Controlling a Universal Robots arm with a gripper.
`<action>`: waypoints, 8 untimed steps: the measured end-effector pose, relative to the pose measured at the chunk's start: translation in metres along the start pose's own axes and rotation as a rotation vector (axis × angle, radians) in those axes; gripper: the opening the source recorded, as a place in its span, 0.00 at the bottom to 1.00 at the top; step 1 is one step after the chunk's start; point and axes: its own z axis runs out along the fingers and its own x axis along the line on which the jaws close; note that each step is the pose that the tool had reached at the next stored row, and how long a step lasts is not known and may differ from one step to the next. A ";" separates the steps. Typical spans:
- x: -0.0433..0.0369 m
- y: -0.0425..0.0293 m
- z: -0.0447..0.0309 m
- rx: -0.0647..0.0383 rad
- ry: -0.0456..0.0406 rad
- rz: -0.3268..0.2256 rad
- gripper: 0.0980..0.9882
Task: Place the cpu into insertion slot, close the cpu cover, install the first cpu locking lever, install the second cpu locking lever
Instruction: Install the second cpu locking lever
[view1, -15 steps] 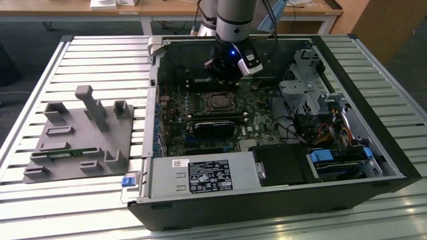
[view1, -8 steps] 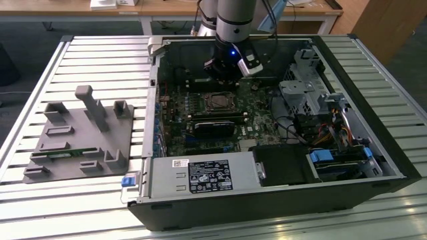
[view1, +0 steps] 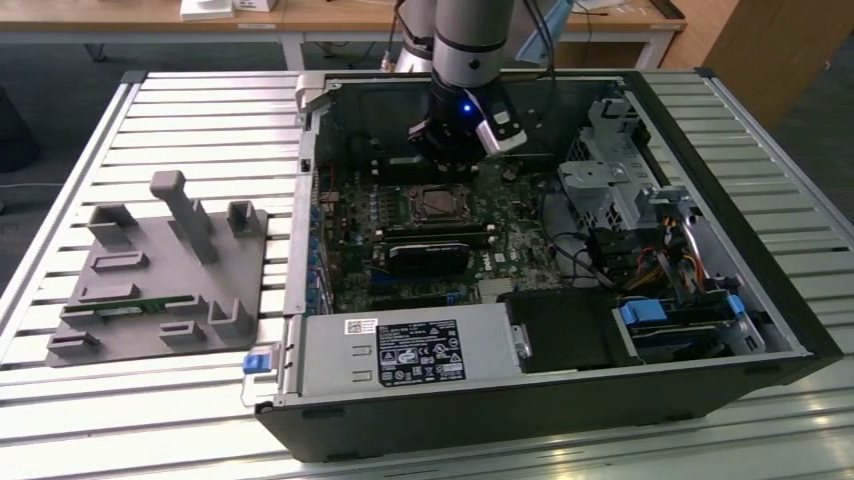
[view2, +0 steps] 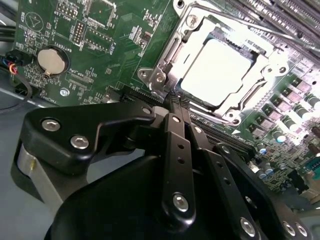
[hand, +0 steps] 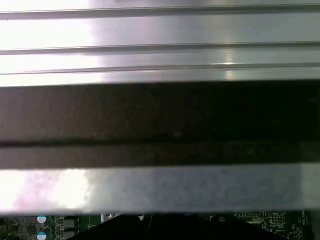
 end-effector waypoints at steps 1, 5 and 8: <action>0.0000 -0.0010 0.0000 0.000 -0.0001 0.000 0.01; -0.0003 -0.0066 -0.0004 0.000 0.0000 0.000 0.01; -0.0005 -0.0108 -0.0006 0.000 0.0000 0.000 0.01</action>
